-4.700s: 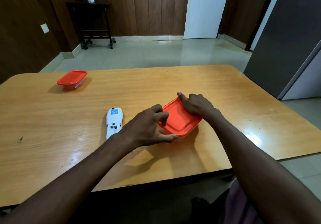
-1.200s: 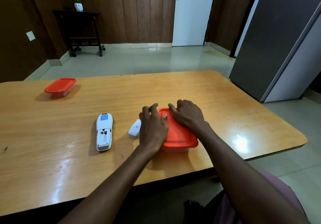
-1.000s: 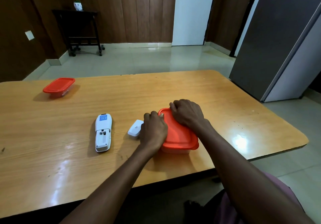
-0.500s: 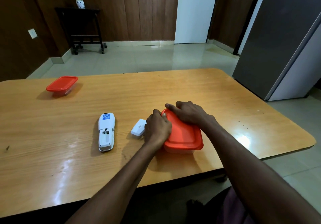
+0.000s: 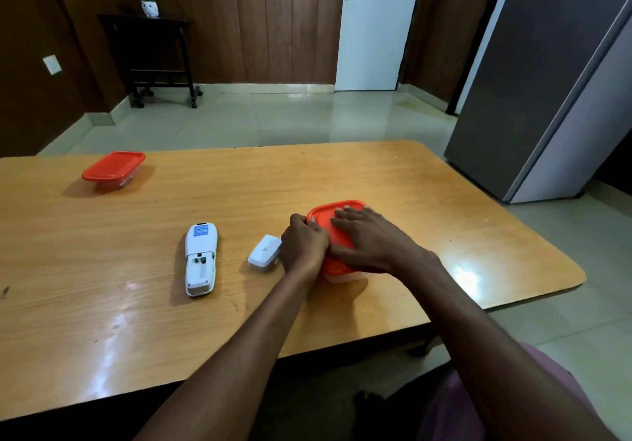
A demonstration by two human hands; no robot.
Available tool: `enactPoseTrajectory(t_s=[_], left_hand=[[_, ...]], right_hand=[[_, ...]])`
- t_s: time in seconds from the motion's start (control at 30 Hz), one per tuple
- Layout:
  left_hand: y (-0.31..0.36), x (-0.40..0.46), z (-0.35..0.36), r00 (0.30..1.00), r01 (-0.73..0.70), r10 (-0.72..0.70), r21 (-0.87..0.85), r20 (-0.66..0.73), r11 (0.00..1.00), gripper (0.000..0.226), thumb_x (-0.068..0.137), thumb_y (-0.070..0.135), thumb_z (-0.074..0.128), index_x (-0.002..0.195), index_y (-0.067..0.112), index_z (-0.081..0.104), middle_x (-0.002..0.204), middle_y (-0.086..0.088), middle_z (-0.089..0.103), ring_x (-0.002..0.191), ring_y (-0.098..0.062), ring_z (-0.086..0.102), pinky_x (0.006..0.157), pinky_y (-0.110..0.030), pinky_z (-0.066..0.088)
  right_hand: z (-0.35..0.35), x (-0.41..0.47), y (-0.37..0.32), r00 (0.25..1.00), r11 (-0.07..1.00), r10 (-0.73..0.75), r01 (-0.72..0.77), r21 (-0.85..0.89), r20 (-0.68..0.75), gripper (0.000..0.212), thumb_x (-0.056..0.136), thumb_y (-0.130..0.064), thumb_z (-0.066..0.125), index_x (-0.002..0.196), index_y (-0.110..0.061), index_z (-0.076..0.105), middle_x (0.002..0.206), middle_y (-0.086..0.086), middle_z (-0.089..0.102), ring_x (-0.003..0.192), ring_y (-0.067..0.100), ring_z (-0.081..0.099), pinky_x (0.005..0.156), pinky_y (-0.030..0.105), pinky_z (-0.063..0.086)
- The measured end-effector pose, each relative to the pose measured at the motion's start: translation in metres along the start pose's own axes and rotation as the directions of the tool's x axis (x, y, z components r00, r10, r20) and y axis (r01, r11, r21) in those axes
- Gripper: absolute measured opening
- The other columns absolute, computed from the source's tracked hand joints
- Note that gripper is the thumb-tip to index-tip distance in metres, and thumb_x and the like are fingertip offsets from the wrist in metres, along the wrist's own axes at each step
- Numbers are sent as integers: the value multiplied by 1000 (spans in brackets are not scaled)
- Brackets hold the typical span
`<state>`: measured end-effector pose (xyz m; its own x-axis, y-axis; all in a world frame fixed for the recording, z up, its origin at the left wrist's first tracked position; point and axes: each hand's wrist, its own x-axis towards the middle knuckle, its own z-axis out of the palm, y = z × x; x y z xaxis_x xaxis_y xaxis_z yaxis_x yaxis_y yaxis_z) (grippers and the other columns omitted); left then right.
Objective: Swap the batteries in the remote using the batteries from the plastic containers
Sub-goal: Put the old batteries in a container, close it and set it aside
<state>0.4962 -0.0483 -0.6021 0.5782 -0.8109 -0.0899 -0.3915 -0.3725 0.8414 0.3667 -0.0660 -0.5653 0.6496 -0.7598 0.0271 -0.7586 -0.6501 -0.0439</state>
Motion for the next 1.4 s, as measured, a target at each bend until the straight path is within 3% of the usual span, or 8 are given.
enactPoseTrajectory(t_s=[0.17, 0.27, 0.43, 0.67, 0.8, 0.93, 1.23, 1.4], left_hand=[[12, 8, 9, 998, 36, -34, -39, 56, 999, 25, 97, 33, 48, 111, 17, 60, 113, -12, 68, 104, -34, 63, 79, -36, 47], [11, 12, 12, 995, 58, -55, -45, 82, 997, 27, 97, 36, 48, 112, 18, 60, 116, -12, 67, 107, -34, 62, 80, -35, 45], [12, 27, 18, 985, 110, -84, -177, 148, 978, 32, 93, 47, 49, 99, 20, 65, 110, -9, 69, 96, -30, 61, 78, -35, 47], [20, 50, 34, 983, -145, 150, -56, 108, 988, 38, 91, 55, 44, 99, 25, 66, 93, -3, 73, 84, -29, 69, 77, -44, 60], [19, 67, 52, 913, -404, 385, 169, 134, 899, 23, 93, 39, 51, 107, 27, 66, 108, 3, 66, 110, -21, 55, 84, -37, 50], [21, 92, 73, 817, -577, 515, 360, 259, 733, 33, 93, 39, 53, 121, 27, 64, 127, 5, 57, 126, -18, 44, 103, -35, 34], [35, 152, 124, 731, -682, 583, 377, 354, 627, 43, 96, 50, 44, 133, 30, 57, 143, 3, 50, 136, -14, 41, 120, -39, 17], [30, 158, 126, 713, -698, 622, 407, 324, 589, 44, 97, 50, 40, 134, 31, 55, 140, 5, 50, 134, -13, 42, 119, -40, 20]], right_hand=[[-16, -14, 7, 990, 994, 58, -69, 85, 127, 84, 88, -62, 59, 153, -13, 39, 164, 11, 28, 150, 24, 29, 116, 37, 31], [-23, -16, 6, 980, 987, 89, -111, 120, 176, 91, 80, -75, 60, 146, -13, 49, 158, 12, 38, 143, 29, 39, 112, 41, 38], [-18, -10, 12, 983, 990, 125, -133, 50, 132, 90, 76, -70, 68, 143, -12, 51, 150, 11, 48, 137, 29, 44, 109, 40, 41], [-5, 13, 54, 961, 954, 277, -278, 115, 23, 49, 86, -32, 66, 133, -18, 63, 136, 7, 63, 126, 28, 55, 102, 39, 47], [7, 35, 94, 893, 892, 439, -419, 172, -100, 42, 88, -14, 61, 129, -20, 68, 124, 10, 69, 116, 31, 62, 97, 37, 50], [17, 68, 134, 863, 873, 479, -448, 193, -163, 37, 87, -2, 56, 120, -11, 71, 113, 17, 71, 105, 37, 64, 87, 40, 52], [32, 149, 244, 791, 835, 547, -491, 249, -274, 28, 99, -8, 48, 118, -6, 69, 116, 17, 68, 107, 37, 64, 84, 40, 49], [39, 190, 278, 788, 846, 531, -470, 253, -310, 33, 101, -3, 44, 129, 0, 62, 134, 21, 61, 125, 38, 54, 106, 46, 41]])
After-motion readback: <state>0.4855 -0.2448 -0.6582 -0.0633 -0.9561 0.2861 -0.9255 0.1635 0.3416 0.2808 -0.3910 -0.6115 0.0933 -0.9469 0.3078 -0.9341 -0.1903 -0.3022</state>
